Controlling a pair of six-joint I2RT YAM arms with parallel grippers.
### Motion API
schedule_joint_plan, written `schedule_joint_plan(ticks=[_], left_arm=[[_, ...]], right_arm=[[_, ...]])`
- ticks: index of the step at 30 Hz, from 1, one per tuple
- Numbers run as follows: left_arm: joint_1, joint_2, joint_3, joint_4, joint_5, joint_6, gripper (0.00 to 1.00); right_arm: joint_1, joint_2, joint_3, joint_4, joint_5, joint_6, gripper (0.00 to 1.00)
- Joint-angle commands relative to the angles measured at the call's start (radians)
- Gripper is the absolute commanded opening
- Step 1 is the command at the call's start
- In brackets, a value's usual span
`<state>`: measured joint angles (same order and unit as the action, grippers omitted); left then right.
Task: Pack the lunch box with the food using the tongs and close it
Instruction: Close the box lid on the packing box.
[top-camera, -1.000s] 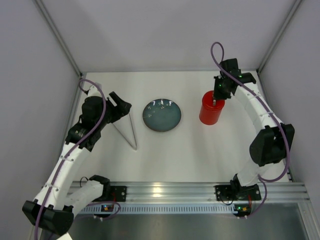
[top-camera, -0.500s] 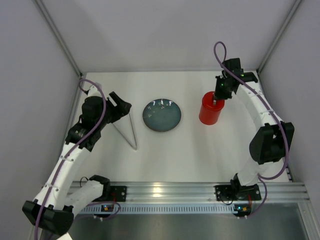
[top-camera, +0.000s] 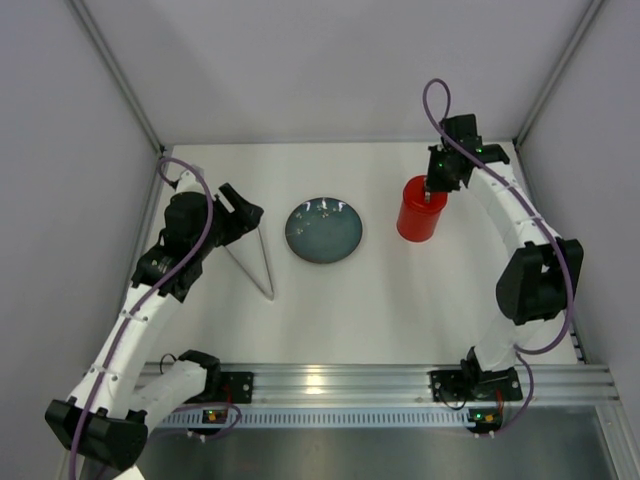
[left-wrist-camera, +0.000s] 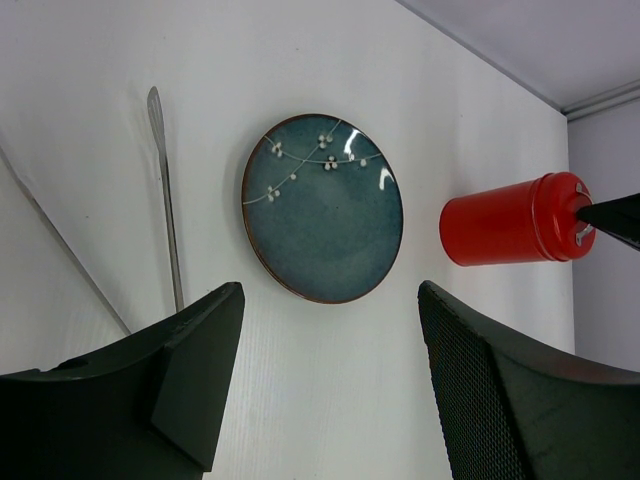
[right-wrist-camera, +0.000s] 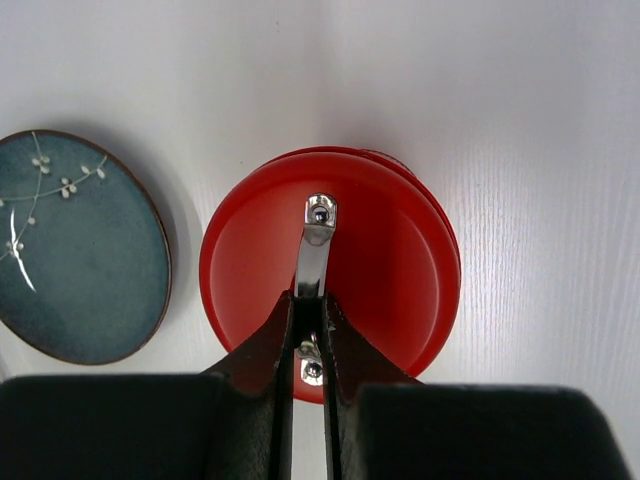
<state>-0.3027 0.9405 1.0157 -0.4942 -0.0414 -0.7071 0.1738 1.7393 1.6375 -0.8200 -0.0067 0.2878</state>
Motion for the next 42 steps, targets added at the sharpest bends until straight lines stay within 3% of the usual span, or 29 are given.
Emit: schedule_joint_plan(ticks=[1,9,13,26,42], left_arm=[[0.002,0.001,0.034,0.011,0.001,0.011,0.75],[0.002,0.001,0.034,0.009,-0.002,0.011,0.75],[0.002,0.000,0.034,0.011,-0.002,0.009,0.75],[0.002,-0.005,0.032,0.005,-0.003,0.008,0.75],[0.002,-0.002,0.041,0.003,-0.005,0.012,0.75]], right_arm=[[0.004,0.094,-0.113,-0.025,0.122,-0.035,0.03],[0.027,0.057,-0.160,-0.008,0.157,-0.044,0.19],[0.047,0.045,-0.137,-0.037,0.206,-0.052,0.40],[0.119,0.057,-0.202,-0.030,0.307,-0.044,0.45],[0.122,-0.052,-0.223,-0.007,0.295,-0.022,0.52]])
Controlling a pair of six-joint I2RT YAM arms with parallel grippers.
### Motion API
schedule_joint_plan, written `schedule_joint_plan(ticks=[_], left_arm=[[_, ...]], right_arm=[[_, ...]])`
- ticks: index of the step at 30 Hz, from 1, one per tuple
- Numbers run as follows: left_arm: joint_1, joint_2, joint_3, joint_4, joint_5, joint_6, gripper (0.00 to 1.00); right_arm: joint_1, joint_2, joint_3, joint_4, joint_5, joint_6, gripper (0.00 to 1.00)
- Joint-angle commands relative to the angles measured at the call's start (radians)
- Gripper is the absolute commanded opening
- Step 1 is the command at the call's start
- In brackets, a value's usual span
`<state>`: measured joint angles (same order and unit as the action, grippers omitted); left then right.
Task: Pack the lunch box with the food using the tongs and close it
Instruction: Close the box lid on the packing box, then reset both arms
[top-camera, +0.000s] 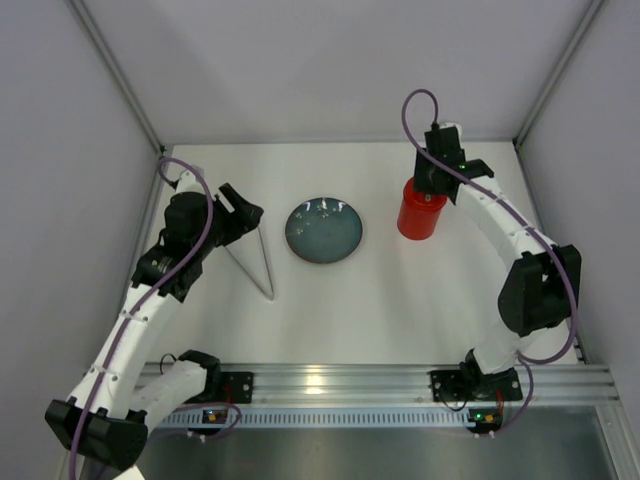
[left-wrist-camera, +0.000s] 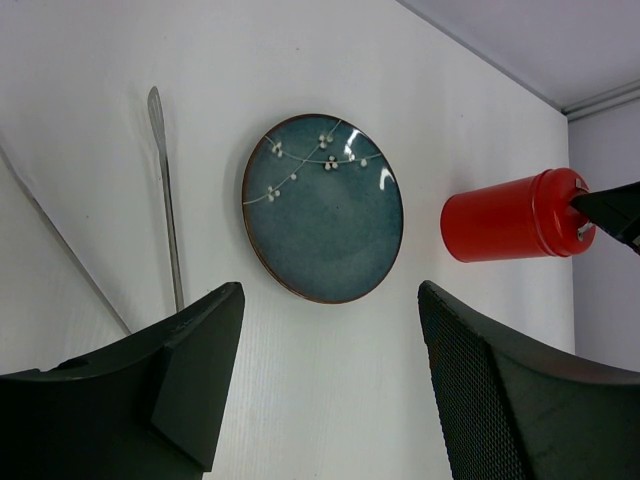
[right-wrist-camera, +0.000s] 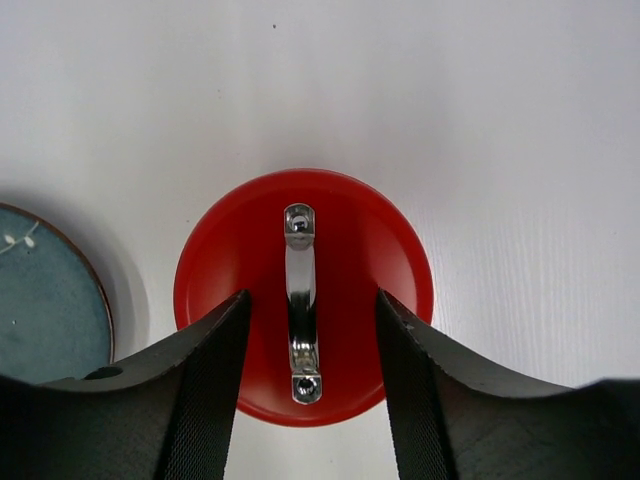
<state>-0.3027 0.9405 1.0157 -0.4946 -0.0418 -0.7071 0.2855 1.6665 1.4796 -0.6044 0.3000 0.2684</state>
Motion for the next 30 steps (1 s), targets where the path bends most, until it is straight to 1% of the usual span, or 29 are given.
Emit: schedule_joint_plan(ticks=[1,4,5,8,10,11,12,15,16,17,19,20,21,22,23,24,26,30], left_arm=[[0.002,0.000,0.047,0.001,-0.006,0.014,0.75],[0.002,0.004,0.067,-0.009,-0.016,0.021,0.75],[0.002,0.006,0.072,-0.009,-0.018,0.024,0.75],[0.002,0.015,0.104,-0.018,-0.020,0.035,0.76],[0.002,0.029,0.125,-0.028,-0.013,0.041,0.76],[0.002,0.034,0.147,-0.032,-0.012,0.049,0.76],[0.002,0.044,0.158,-0.036,0.000,0.054,0.76],[0.002,0.067,0.205,-0.047,0.036,0.078,0.77],[0.002,0.081,0.216,-0.050,0.077,0.090,0.80],[0.002,0.084,0.222,-0.048,0.092,0.093,0.83],[0.002,0.090,0.242,-0.047,0.123,0.100,0.89],[0.002,0.090,0.247,-0.044,0.134,0.106,0.92],[0.002,0.089,0.251,-0.044,0.143,0.109,0.94],[0.002,0.089,0.262,-0.044,0.160,0.119,0.98],[0.002,0.087,0.268,-0.045,0.171,0.127,0.99],[0.002,0.086,0.274,-0.047,0.180,0.133,0.99],[0.002,0.081,0.285,-0.056,0.189,0.146,0.99],[0.001,0.069,0.271,-0.041,0.227,0.150,0.98]], right_arm=[[0.011,0.009,-0.062,-0.215,-0.016,-0.003,0.53],[0.011,-0.036,-0.007,-0.207,-0.019,-0.005,0.58],[0.011,-0.043,-0.007,-0.210,-0.019,-0.005,0.58],[0.011,-0.091,0.047,-0.216,-0.018,-0.006,0.65],[0.011,-0.129,0.073,-0.213,-0.035,-0.001,0.75],[0.009,-0.178,0.079,-0.206,-0.048,-0.001,0.91],[0.011,-0.203,0.084,-0.201,-0.048,0.002,0.99],[0.009,-0.309,0.074,-0.190,-0.076,0.006,0.99],[0.011,-0.338,0.064,-0.173,-0.090,0.009,0.99],[0.012,-0.403,0.050,-0.163,-0.110,0.009,0.99],[0.009,-0.480,-0.016,-0.112,-0.194,0.012,1.00],[0.014,-0.560,-0.048,-0.091,-0.228,0.014,0.99],[0.012,-0.601,-0.111,-0.074,-0.283,0.014,0.99],[0.011,-0.640,-0.139,-0.058,-0.300,0.015,0.99],[0.011,-0.716,-0.169,-0.031,-0.341,0.017,0.99],[0.011,-0.756,-0.230,-0.015,-0.379,0.022,0.99],[0.011,-0.853,-0.296,0.017,-0.427,0.025,0.99],[0.011,-0.944,-0.338,0.012,-0.481,0.031,0.99]])
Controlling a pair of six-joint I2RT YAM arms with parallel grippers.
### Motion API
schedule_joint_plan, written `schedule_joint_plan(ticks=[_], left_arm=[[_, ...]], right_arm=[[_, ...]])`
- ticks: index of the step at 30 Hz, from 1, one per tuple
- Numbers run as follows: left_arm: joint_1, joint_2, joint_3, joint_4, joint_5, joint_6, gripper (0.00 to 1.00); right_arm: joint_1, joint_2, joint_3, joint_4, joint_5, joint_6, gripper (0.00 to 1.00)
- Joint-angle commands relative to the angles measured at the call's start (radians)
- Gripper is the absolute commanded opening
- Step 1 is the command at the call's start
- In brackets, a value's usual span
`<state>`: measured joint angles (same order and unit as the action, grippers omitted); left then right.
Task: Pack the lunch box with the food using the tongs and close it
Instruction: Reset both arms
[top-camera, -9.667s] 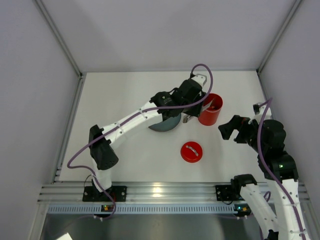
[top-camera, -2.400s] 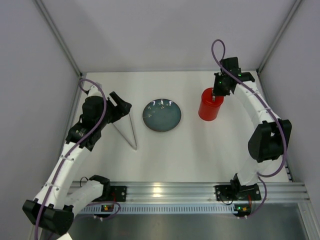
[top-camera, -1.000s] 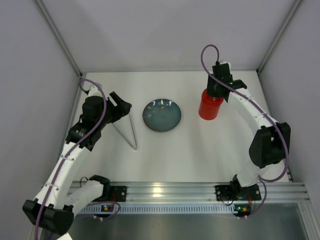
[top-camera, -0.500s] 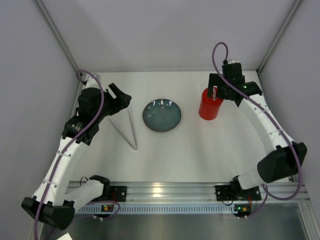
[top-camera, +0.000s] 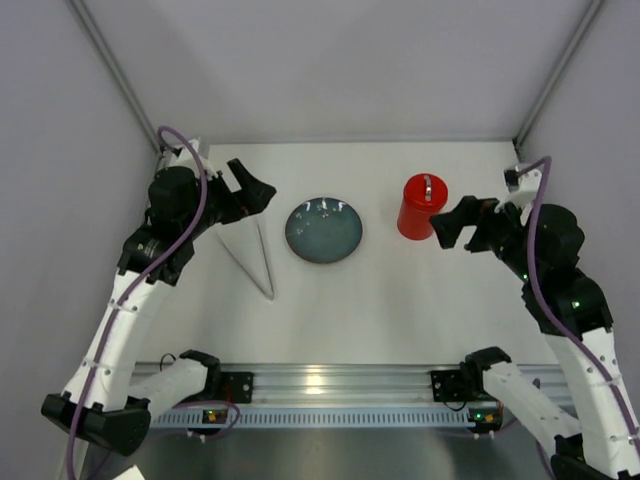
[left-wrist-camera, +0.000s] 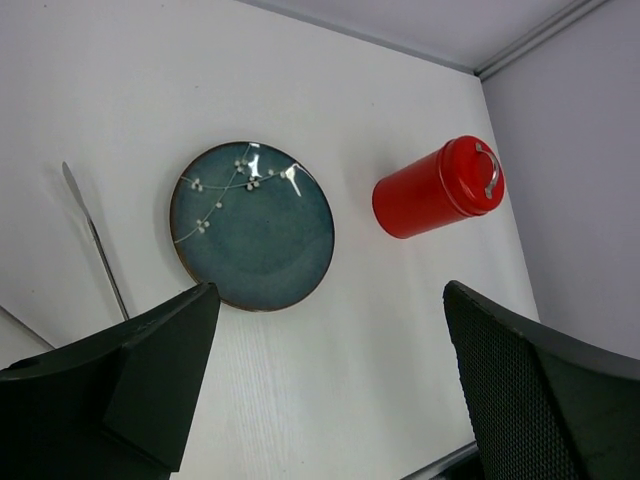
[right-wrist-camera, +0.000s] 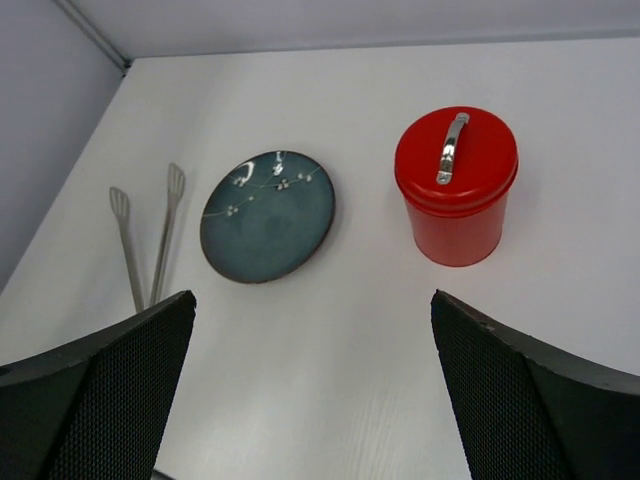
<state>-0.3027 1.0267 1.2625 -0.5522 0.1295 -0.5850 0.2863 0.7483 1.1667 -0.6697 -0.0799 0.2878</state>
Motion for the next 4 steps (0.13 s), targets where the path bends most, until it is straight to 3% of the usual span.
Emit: schedule_joint_plan(ticks=[1,4], left_arm=[[0.002,-0.017,0.021,0.021,0.064,0.028,0.99],[0.001,-0.010,0.017,0.031,0.078,0.028,0.99]], right_arm=[[0.010,-0.035,-0.030,0.078,-0.112,0.010,1.00],[0.011,-0.037,-0.030,0.059,-0.097,-0.001,1.00]])
